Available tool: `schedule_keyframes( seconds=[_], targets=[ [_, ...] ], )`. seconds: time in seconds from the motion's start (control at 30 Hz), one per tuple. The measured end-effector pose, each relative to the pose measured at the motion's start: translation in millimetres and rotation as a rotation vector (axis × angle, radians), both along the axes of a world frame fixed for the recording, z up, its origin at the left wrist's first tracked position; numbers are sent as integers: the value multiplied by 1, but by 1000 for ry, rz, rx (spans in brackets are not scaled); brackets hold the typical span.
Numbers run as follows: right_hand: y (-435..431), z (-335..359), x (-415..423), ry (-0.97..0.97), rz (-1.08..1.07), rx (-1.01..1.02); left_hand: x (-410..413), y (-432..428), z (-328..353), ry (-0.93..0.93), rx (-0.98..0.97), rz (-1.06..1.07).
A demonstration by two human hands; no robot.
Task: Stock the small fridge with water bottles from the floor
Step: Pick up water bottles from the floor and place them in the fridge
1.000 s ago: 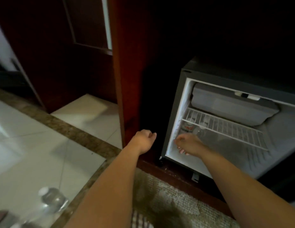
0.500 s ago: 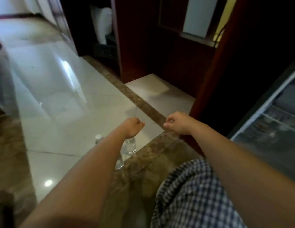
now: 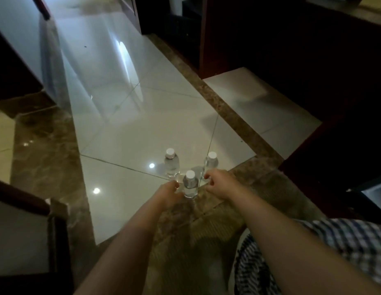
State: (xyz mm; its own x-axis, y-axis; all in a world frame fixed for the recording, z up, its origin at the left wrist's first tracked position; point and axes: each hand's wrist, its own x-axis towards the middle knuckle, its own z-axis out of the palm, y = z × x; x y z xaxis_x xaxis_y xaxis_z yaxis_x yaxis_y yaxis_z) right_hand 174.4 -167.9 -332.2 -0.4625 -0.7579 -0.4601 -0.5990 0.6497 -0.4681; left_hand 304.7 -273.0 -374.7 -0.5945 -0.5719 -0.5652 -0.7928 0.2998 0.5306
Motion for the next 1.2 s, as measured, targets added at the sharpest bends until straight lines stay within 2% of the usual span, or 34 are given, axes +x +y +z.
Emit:
schedule_keyframes(
  seconds=[0.3, 0.4, 0.67, 0.8, 1.0, 1.2],
  targets=[
    [-34, -77, 4, 15, 88, -13, -3, -14, -52, 65, 128, 97],
    [-54, -89, 6, 68, 133, -38, -12, -18, -58, 104, 139, 56],
    [-61, -104, 2, 147, 182, 48, -21, -19, -79, 156, 177, 13],
    [-57, -104, 5, 138, 183, 58, -23, -16, -79, 173, 171, 1],
    [-43, -87, 1, -13, 99, -93, -19, -14, -82, 226, 201, -7],
    [-41, -41, -14, -34, 255, -91, -18, -19, -74, 288, 166, -3]
  ],
)
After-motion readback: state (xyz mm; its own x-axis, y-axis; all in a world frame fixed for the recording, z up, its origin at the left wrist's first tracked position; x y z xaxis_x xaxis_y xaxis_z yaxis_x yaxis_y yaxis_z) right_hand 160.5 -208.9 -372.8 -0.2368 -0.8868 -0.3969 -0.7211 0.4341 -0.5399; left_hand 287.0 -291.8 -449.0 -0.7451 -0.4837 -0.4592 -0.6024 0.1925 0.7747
